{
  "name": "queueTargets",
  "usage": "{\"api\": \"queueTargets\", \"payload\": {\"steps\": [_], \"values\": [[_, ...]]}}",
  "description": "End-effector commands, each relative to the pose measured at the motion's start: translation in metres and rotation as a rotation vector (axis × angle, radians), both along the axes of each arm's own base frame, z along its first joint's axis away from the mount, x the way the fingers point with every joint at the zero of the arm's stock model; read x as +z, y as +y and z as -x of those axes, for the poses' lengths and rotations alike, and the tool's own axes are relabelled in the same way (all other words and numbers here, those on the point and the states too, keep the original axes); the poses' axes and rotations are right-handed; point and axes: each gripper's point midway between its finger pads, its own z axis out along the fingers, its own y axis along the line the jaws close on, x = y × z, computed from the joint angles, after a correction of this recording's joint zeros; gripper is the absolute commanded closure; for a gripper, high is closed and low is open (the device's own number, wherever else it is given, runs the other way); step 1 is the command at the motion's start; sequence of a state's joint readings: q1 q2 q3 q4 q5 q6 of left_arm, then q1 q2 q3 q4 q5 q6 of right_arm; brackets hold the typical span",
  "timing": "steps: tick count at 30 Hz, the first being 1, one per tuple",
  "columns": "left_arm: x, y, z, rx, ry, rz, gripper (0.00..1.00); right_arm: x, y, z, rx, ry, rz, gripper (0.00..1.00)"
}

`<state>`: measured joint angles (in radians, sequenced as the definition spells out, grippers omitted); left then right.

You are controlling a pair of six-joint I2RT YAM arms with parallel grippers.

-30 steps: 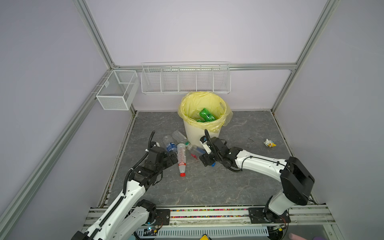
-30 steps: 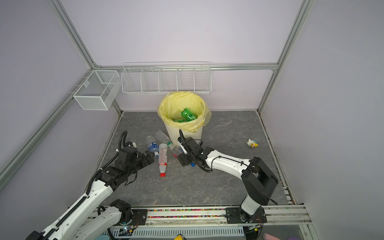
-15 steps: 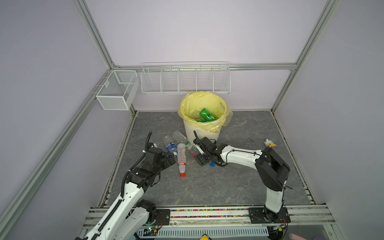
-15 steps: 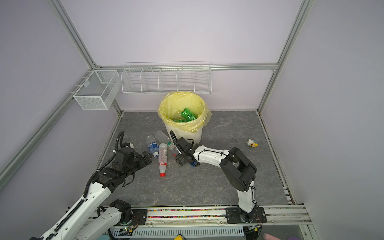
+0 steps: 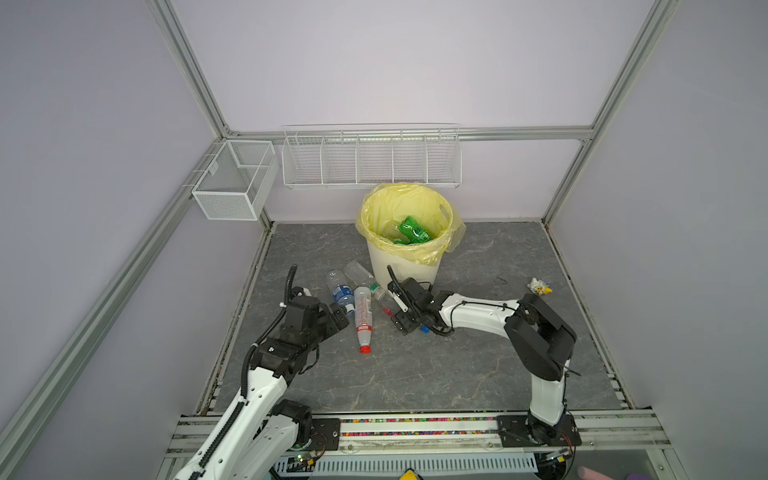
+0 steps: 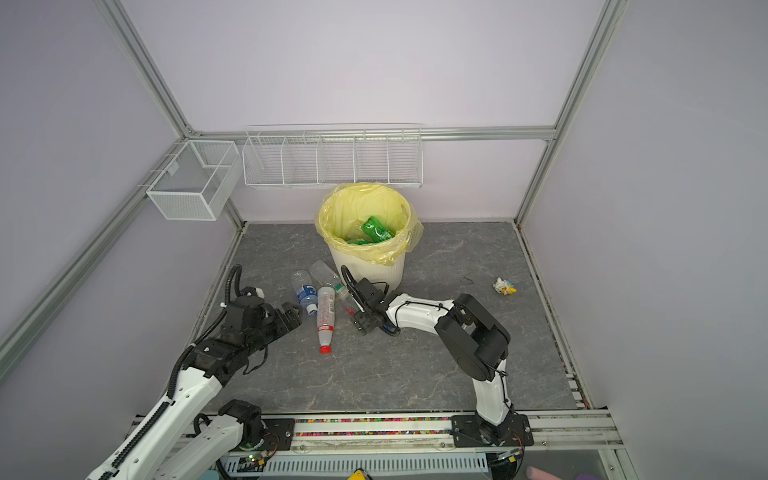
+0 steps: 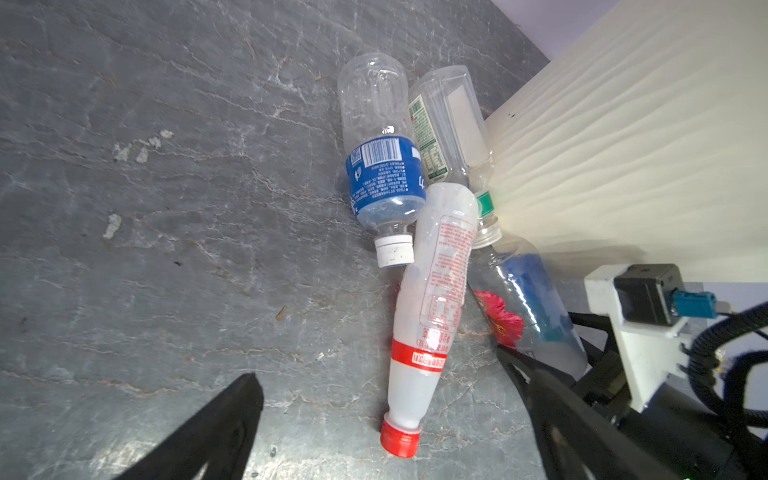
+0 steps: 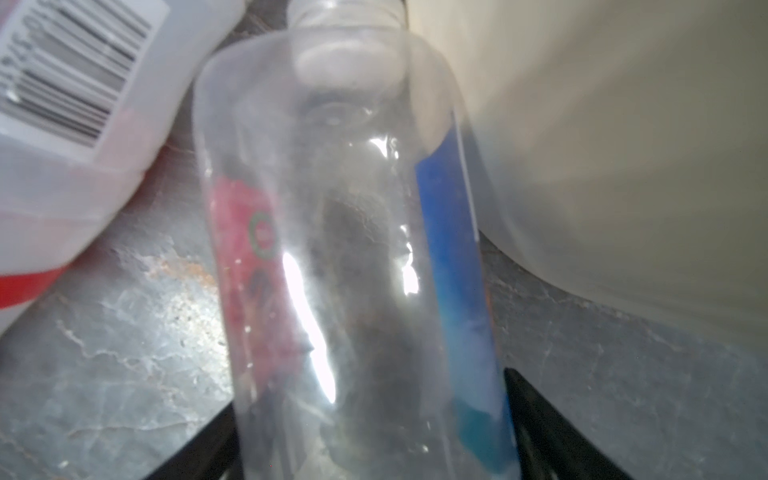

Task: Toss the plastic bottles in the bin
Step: 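Pull the clear bottle back and lift it toward the bin with the right gripper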

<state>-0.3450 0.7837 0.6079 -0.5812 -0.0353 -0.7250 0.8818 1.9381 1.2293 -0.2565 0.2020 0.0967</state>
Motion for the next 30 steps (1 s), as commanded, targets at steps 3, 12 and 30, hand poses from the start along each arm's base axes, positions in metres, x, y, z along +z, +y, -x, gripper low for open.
{"api": "queueTargets", "payload": {"steps": [3,12,30], "values": [[-0.004,-0.001,-0.001,0.010,0.016,0.024,0.00,-0.009,0.000,0.007,0.007,0.006,-0.019,0.26],[-0.003,-0.001,-0.008,0.034,0.009,0.028,0.00,0.028,-0.007,0.036,0.021,0.014,-0.129,0.38],[-0.012,-0.007,-0.022,0.034,0.024,0.038,0.00,0.083,-0.046,0.088,-0.045,0.035,-0.322,0.39]]}}
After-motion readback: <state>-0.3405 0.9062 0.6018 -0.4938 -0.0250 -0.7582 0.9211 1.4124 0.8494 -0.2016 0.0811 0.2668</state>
